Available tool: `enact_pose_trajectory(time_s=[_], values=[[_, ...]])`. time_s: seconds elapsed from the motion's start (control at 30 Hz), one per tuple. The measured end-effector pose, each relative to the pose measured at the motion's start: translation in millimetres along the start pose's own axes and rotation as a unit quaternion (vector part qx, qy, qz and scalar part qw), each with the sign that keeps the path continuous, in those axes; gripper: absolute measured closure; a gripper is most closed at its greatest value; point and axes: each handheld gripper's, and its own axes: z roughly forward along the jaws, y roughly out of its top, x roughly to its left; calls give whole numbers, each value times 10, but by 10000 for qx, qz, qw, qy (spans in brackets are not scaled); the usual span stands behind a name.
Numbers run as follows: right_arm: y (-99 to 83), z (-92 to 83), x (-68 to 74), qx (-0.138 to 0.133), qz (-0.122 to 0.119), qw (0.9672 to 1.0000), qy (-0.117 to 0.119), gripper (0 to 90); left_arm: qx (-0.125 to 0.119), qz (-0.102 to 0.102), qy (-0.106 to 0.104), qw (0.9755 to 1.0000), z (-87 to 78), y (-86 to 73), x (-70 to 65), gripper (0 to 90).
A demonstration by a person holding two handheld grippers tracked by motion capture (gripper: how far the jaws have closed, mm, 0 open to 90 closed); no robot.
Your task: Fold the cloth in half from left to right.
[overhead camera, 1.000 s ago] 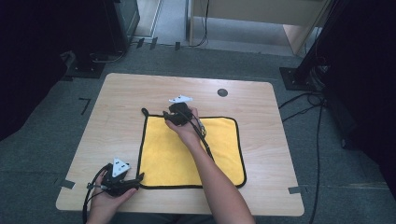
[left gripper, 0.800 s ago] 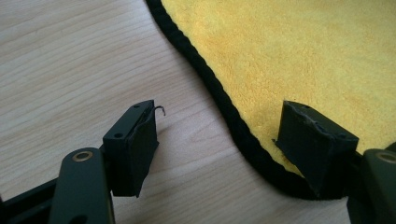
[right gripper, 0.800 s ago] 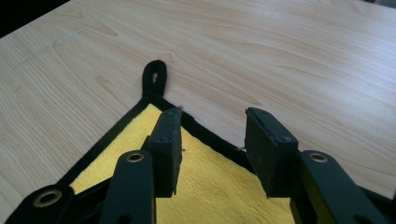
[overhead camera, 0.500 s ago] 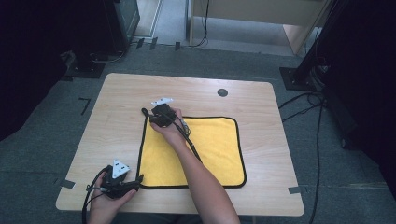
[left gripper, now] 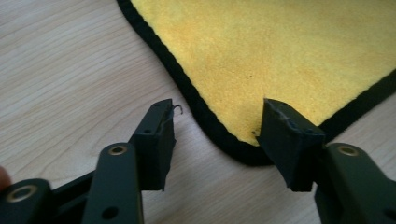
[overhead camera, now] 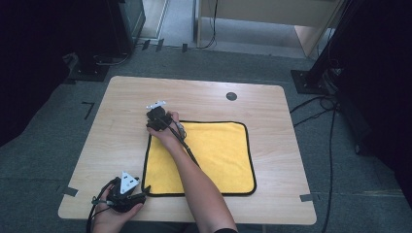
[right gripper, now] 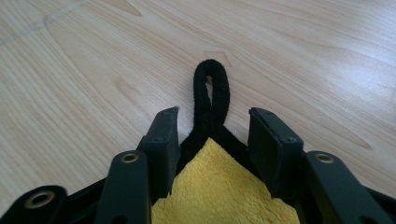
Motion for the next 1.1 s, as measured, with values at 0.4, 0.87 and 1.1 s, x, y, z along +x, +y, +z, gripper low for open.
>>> enact_pose_trajectory(time_s=[0.4,0.87,1.1], values=[[32,-104,1,-94,48,9999,-15,799,-121,409,-212,9989,-58,29,-91,851],[107,-547,-249,-549,50,9984,119,800,-750,444,-356,9956,-248,219,-206,865],[95,-697,-422,-620,288,9976,125,804,-845,382,-454,9946,-274,291,-204,869]])
